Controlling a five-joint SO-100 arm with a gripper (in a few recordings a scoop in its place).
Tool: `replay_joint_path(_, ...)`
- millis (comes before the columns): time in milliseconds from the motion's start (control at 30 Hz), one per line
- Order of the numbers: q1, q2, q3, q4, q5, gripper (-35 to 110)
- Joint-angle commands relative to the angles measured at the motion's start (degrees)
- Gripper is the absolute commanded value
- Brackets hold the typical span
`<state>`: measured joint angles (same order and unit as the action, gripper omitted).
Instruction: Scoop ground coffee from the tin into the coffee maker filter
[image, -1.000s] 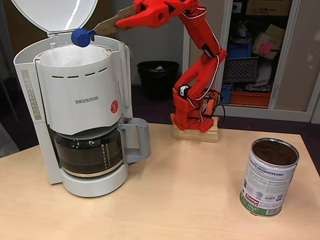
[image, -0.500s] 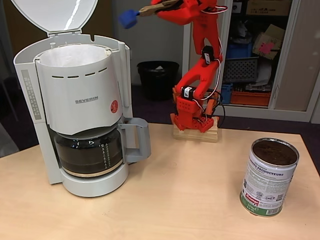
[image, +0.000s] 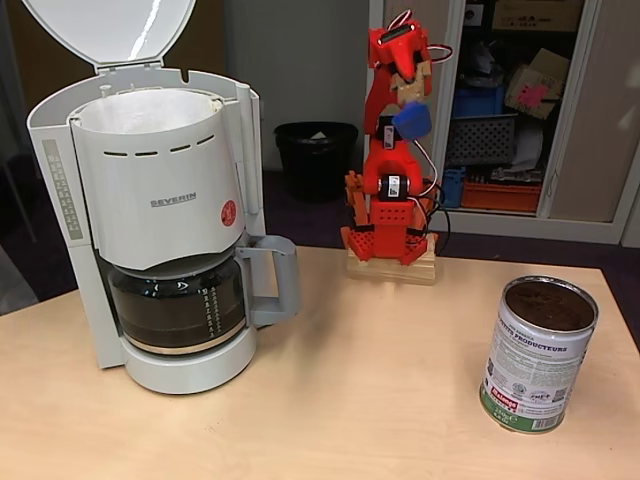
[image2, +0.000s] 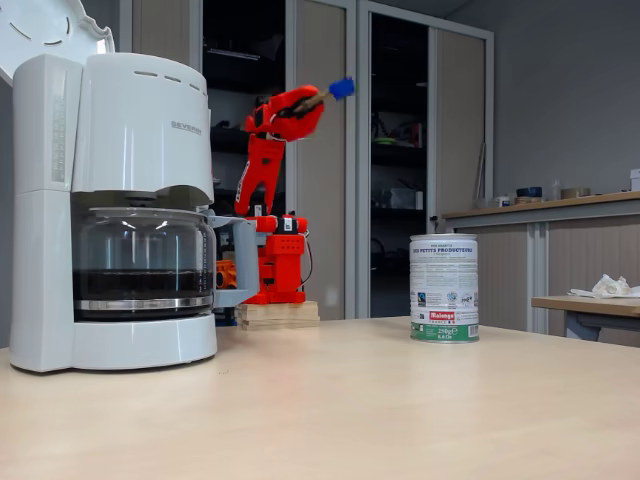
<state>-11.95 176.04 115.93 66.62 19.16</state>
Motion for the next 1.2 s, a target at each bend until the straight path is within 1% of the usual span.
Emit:
replay_joint_path(0, -4.57, 4.31, 6.94, -0.26, -2.99, 0)
replay_joint_path(133, -7.91, 7.56, 13.01, -0.62, -5.98, 0)
replay_joint_path(400, -15.29, 8.00, 18.81, 0.35, -11.16, 0)
replay_joint_path(567, -18.37, 4.04, 19.34, 0.70, -12.57, 0)
replay_joint_path(800, -25.93, -1.14, 19.34, -0.44, -15.38, 0)
replay_joint_path(1000, -31.82, -3.60, 21.36, -1.32, -13.62, 0)
replay_joint_path(1167, -33.75, -5.80, 23.47, -3.34, -11.43, 0)
